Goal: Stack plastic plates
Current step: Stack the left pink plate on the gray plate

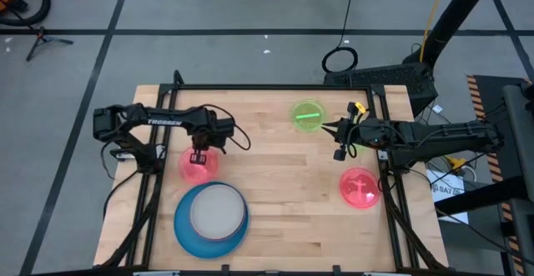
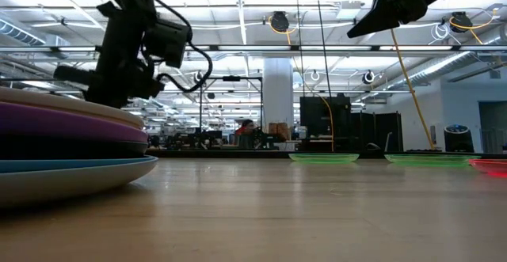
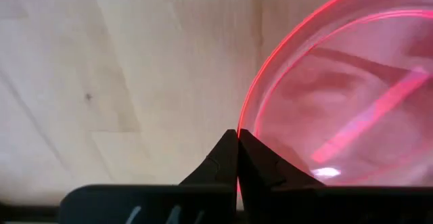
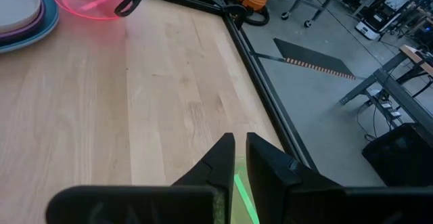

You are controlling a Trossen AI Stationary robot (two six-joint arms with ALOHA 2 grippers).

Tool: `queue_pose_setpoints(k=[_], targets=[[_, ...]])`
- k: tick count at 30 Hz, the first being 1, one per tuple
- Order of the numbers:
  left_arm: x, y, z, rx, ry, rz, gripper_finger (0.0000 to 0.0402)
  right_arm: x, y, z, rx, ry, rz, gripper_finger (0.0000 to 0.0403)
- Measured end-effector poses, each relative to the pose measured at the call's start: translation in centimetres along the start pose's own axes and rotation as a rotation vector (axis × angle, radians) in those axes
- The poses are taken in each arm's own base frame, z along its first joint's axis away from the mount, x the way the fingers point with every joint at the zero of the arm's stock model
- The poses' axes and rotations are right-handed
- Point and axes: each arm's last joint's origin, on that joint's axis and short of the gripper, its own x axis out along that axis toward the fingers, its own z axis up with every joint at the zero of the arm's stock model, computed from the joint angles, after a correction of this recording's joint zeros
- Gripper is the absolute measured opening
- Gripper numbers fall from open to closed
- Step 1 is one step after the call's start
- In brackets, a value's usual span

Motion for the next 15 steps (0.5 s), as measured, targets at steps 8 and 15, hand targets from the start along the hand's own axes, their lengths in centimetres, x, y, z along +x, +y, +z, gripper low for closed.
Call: queue_pose_setpoints(k=[8, 15], targets=[[-4.6, 0.7, 0.4, -0.038, -0.020, 0.013, 0.0001, 0.0, 0.0, 0.0, -0.001, 0.000, 0.000, 0.0031], [-10.3, 0.9, 0.9, -0.094, -0.155, 0.058, 0.0001, 0.0, 0.0, 0.0, 0.000, 0.000, 0.000, 0.0031]])
